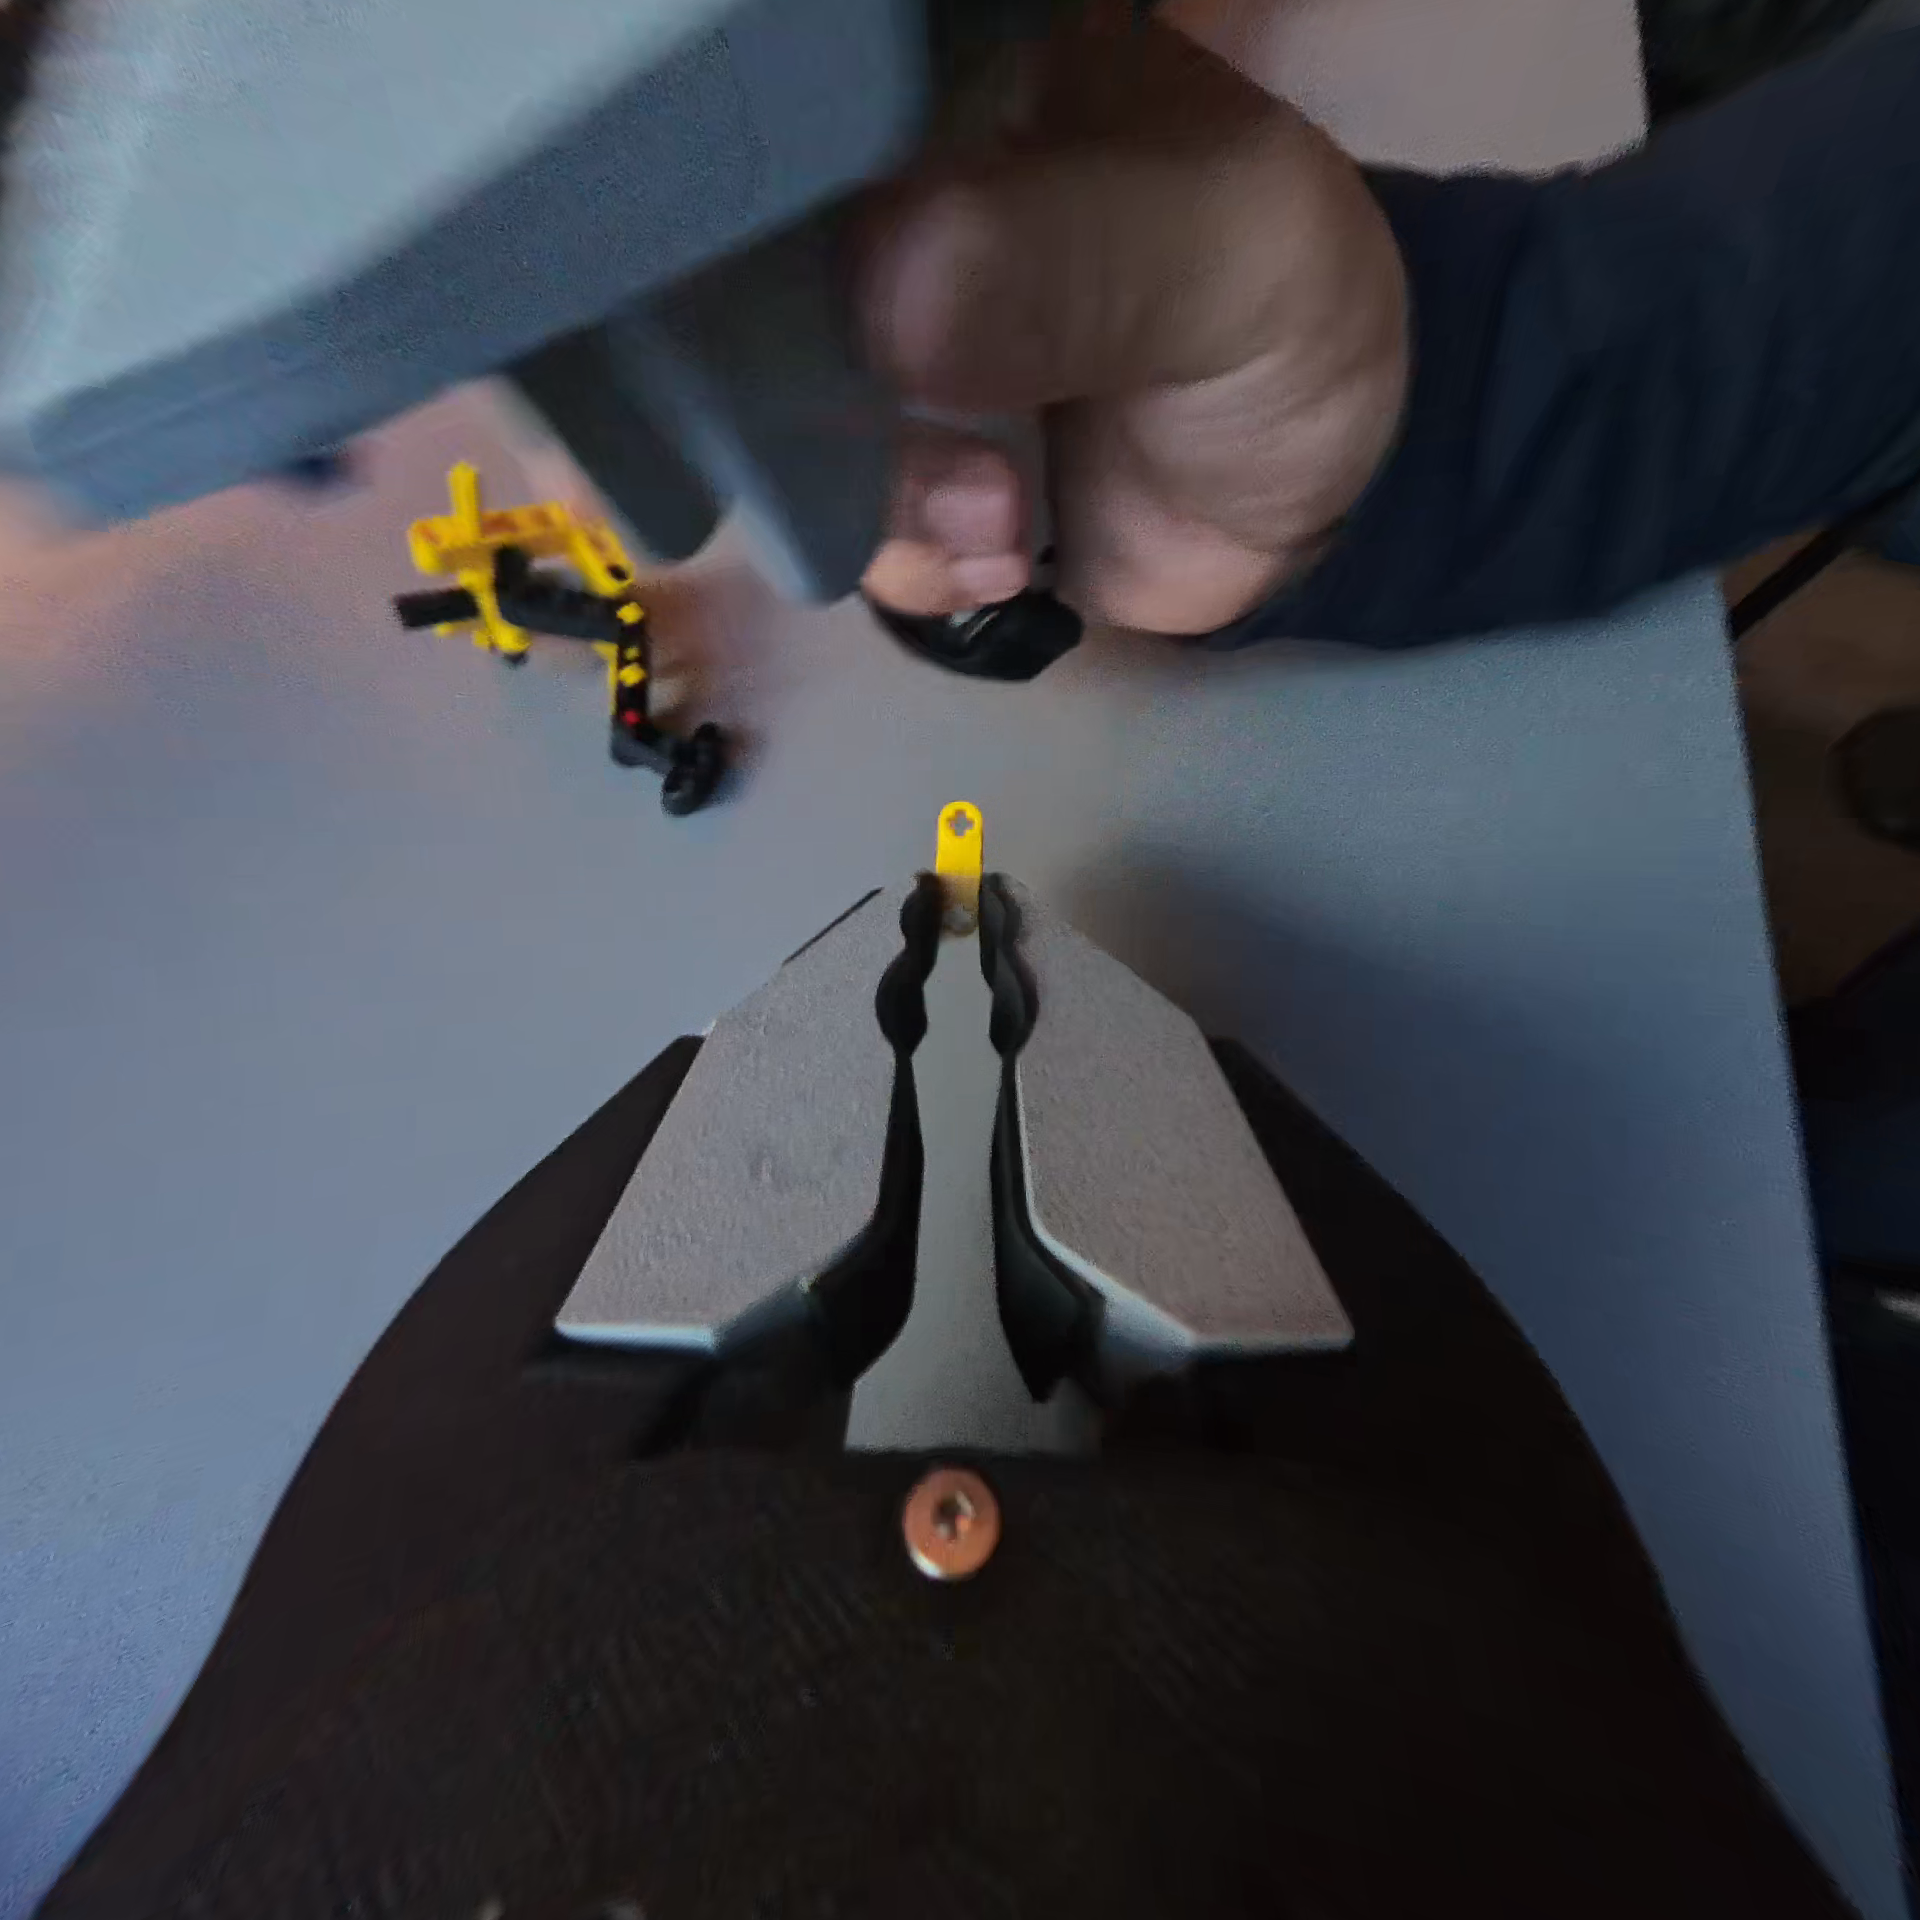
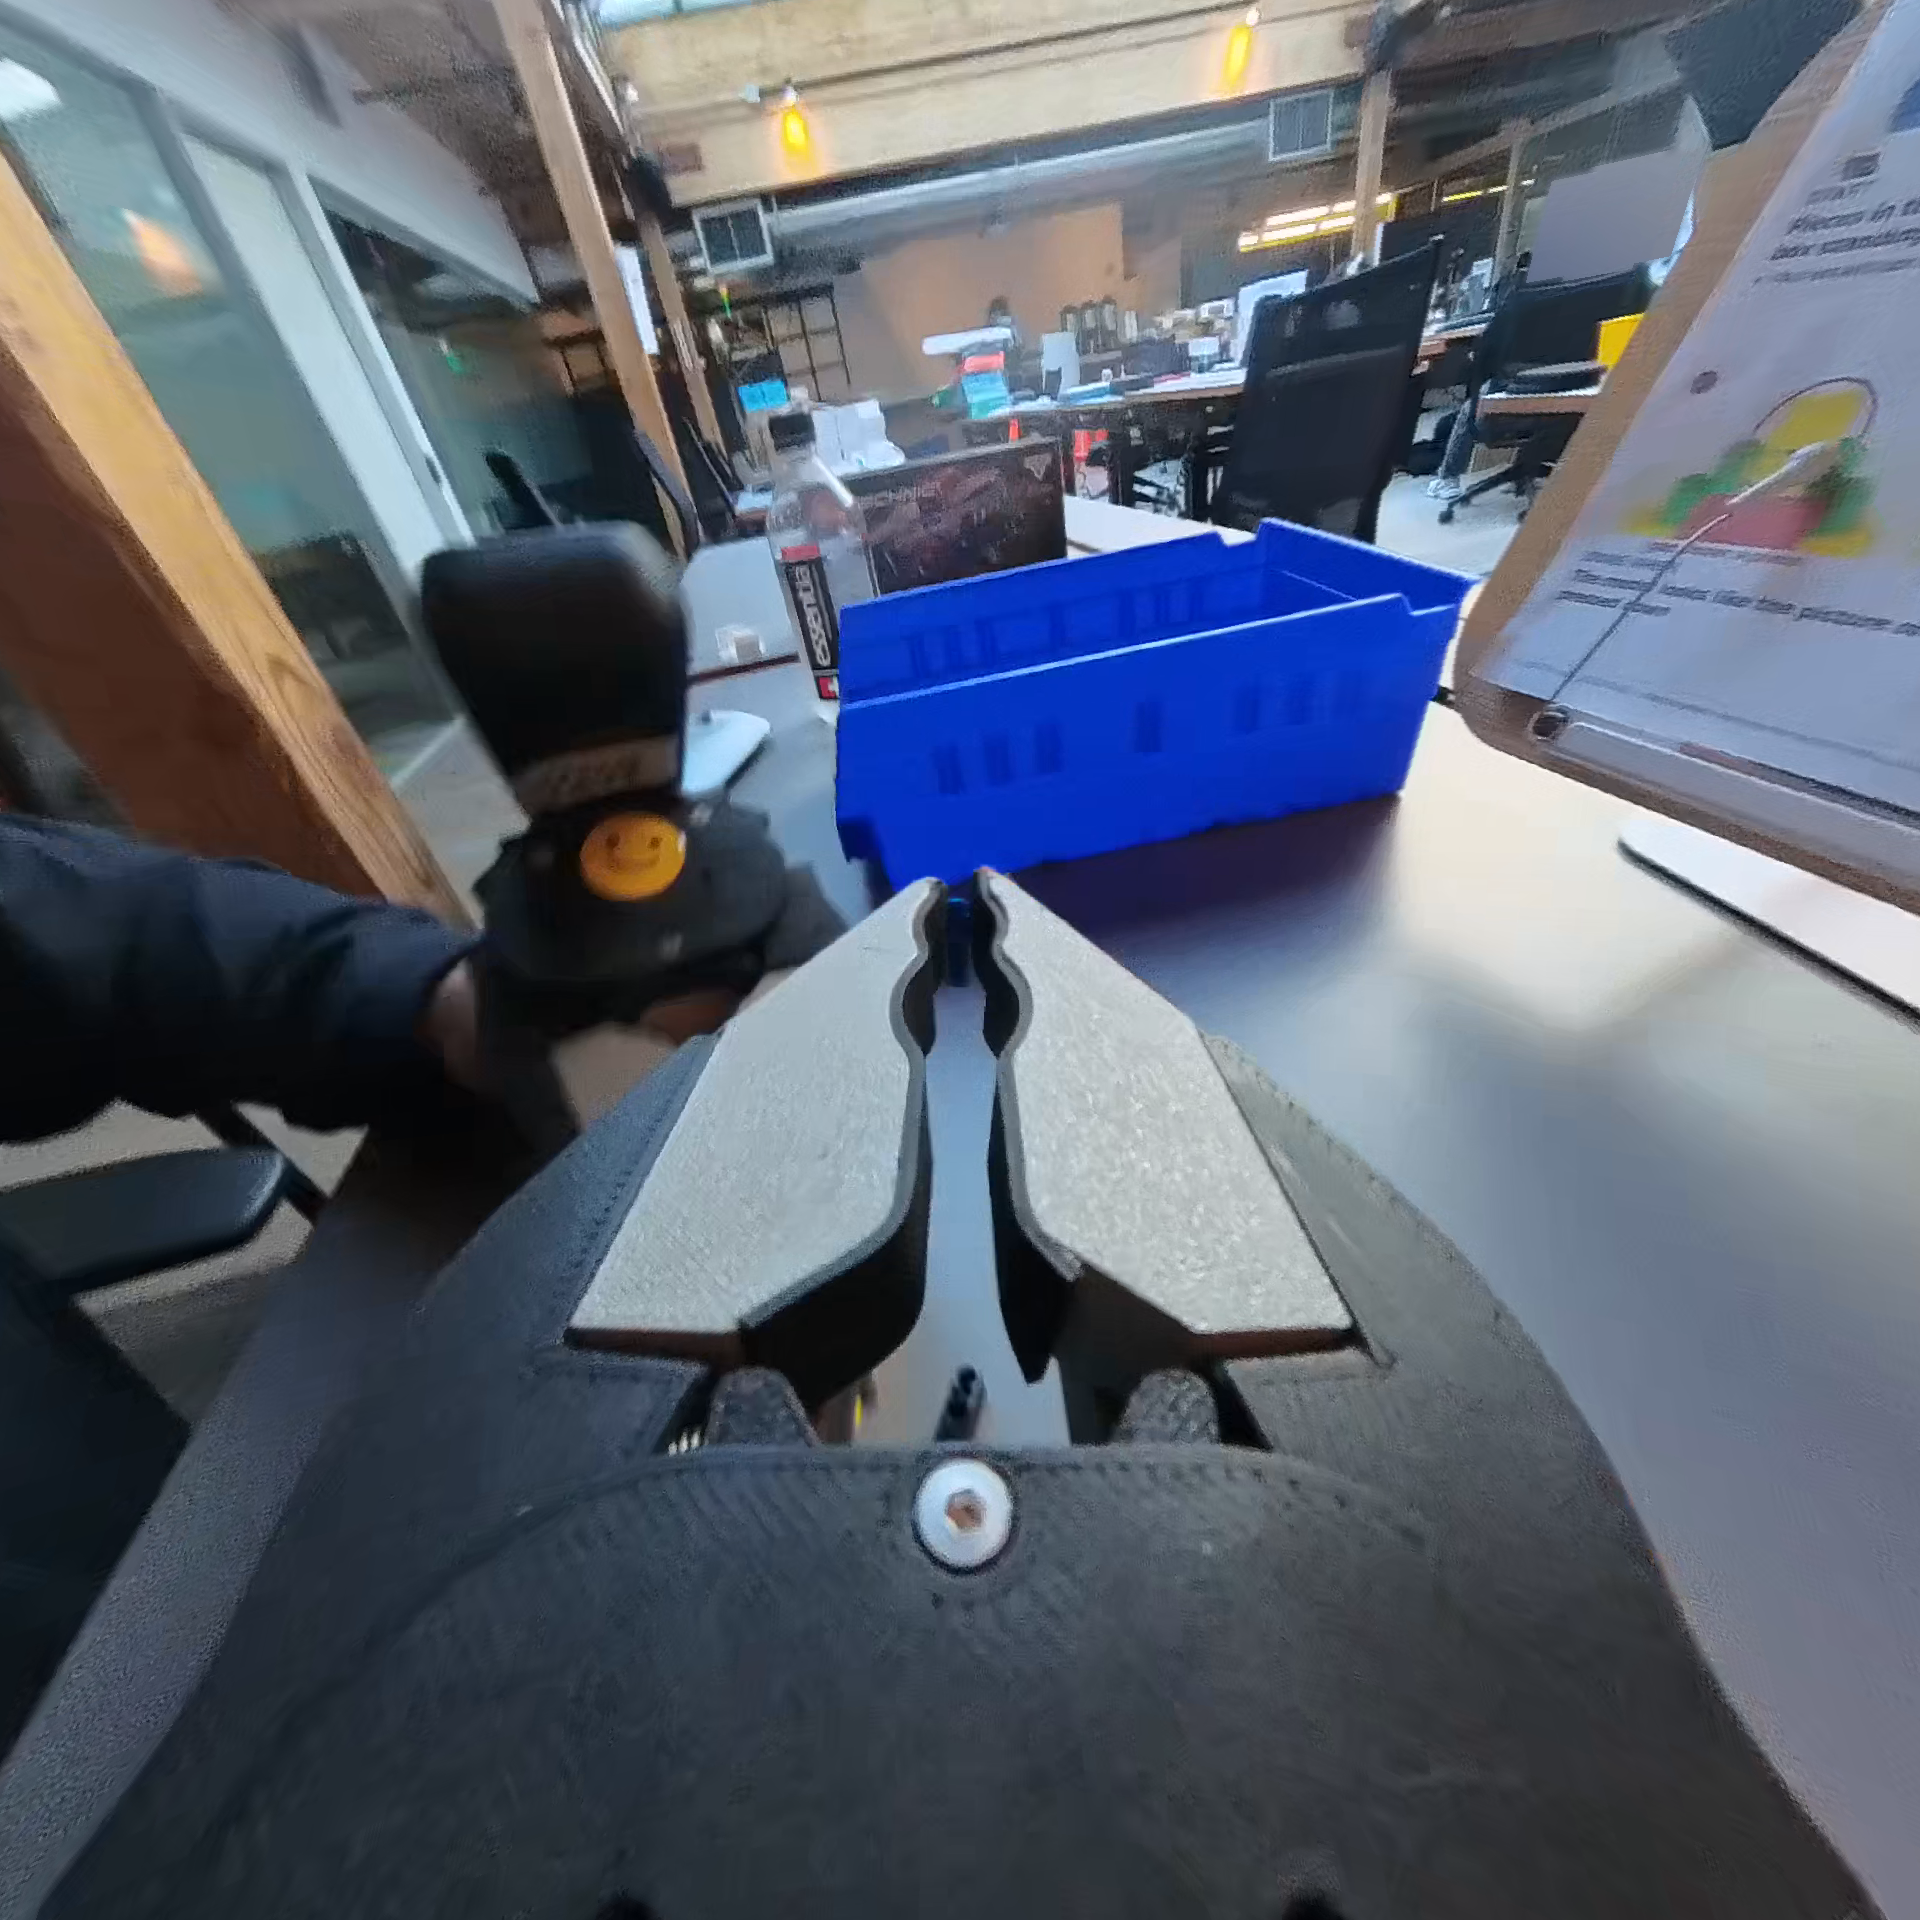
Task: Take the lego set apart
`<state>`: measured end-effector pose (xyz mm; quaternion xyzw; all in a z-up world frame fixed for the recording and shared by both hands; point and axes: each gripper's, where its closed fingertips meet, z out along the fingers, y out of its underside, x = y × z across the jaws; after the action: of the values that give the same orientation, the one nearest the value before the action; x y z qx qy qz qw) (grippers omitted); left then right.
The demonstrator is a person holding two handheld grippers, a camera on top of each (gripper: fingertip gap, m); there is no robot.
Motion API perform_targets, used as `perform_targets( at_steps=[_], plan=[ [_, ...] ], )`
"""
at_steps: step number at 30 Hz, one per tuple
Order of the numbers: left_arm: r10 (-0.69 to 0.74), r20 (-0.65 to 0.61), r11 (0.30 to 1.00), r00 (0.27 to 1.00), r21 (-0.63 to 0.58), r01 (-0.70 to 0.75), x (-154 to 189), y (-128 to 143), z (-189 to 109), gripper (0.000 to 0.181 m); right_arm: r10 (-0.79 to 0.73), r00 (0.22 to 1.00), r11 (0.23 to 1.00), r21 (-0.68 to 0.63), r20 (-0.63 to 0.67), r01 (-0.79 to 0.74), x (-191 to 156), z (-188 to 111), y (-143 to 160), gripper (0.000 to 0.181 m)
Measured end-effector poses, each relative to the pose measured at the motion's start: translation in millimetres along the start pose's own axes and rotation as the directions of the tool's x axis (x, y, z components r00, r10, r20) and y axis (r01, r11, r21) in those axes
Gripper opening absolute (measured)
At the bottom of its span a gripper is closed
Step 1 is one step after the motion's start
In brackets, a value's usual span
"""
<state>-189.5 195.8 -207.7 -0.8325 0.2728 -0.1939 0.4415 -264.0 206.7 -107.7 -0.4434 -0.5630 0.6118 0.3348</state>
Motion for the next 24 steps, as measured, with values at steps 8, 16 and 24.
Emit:
perform_targets(
  at_steps=[8,16,24],
  plan=[
    [-0.132,-0.082,0.986,0.988,0.091,0.139,-8,-7,-17,0.005,0.138,0.987,0.983,-0.129,0.083,-0.127,-4,-31,30,0.001],
    [-0.086,-0.012,0.995,0.996,0.058,0.087,-14,0,-19,0.005,0.295,0.955,0.938,-0.195,0.014,-0.287,31,-76,46,0.001],
    [-0.078,0.006,0.996,0.997,0.05,0.078,-14,1,-17,0.005,0.197,0.972,0.94,-0.258,-0.127,-0.224,67,-118,53,0.001]
  ],
)
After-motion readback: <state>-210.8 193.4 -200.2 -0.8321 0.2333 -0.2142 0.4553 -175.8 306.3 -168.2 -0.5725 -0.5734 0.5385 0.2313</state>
